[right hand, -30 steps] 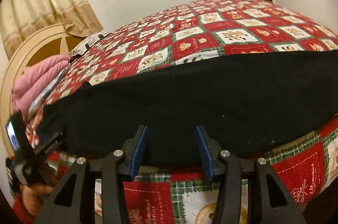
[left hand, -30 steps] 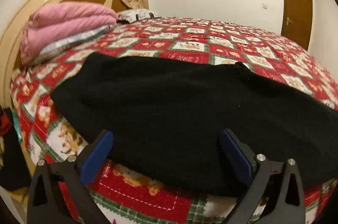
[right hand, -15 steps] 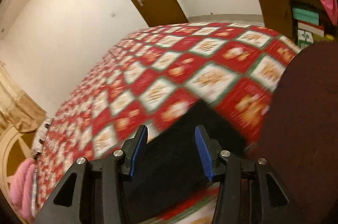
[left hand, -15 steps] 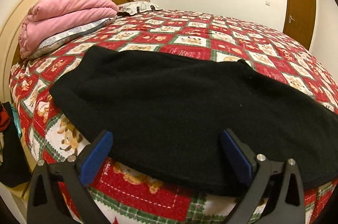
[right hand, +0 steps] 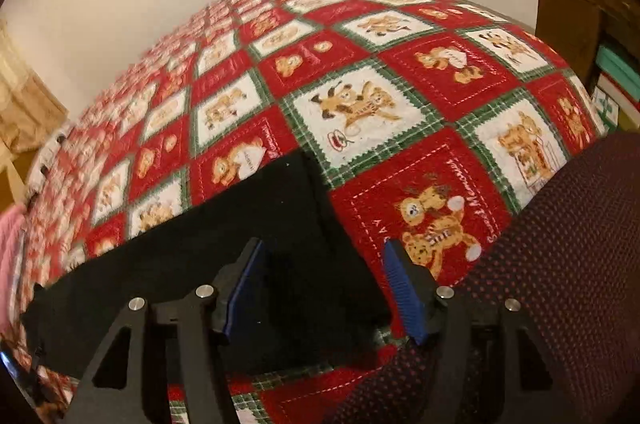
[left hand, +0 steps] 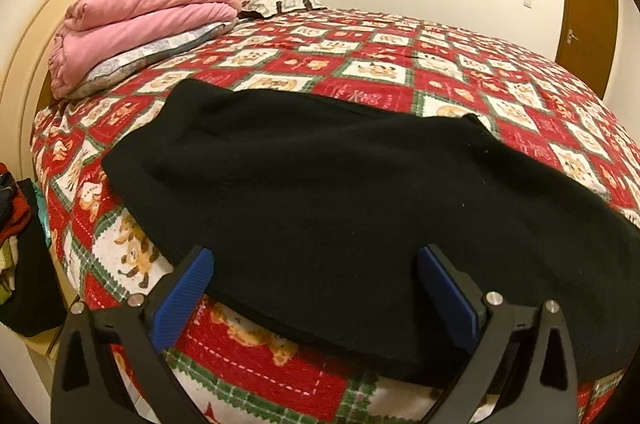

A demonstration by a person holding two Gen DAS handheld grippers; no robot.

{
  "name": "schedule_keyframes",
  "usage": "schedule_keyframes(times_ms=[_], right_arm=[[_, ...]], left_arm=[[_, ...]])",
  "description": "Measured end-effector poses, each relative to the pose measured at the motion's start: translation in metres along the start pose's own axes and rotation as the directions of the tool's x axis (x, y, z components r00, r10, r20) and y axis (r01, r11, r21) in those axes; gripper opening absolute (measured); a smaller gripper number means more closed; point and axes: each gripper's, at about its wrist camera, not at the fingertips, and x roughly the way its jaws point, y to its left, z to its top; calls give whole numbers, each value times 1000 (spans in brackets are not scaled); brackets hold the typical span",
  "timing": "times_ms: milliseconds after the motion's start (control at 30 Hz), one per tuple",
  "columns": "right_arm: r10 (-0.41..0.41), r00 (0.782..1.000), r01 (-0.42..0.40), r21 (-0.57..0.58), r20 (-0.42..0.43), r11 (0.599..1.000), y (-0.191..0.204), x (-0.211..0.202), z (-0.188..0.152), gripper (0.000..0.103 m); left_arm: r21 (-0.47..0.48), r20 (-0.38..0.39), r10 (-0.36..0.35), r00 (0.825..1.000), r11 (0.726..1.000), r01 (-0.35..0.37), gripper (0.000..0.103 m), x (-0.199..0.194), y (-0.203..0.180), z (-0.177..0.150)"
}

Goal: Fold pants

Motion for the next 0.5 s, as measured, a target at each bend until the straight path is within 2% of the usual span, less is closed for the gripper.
schedule_keyframes(times_ms=[167, 233, 267, 300, 400, 500], right_arm=[[-73, 996, 67, -100, -59, 993, 15, 10, -1, 62], [-61, 996, 52, -124, -64, 991, 20, 8, -6, 54], [-55, 997, 46, -133, -62, 990, 20, 7, -7, 48], [-34, 998, 25, -145, -62, 989, 21, 4, -9, 35], [27, 998, -34, -122, -62, 992, 18, 4, -11, 19], [106, 994, -108, -49, -41, 993, 8, 0, -11, 14]], left_arm=[[2, -5, 22, 1000, 1000, -22, 103, 0, -2, 1], [1, -7, 28, 1000, 1000, -28, 103, -1, -3, 1], [0, -7, 31, 999, 1000, -31, 103, -1, -3, 1], [-1, -7, 32, 999, 999, -32, 103, -1, -3, 0], [-2, -5, 31, 999, 1000, -31, 103, -1, -2, 0], [-7, -4, 22, 1000, 1000, -22, 103, 0, -1, 0]])
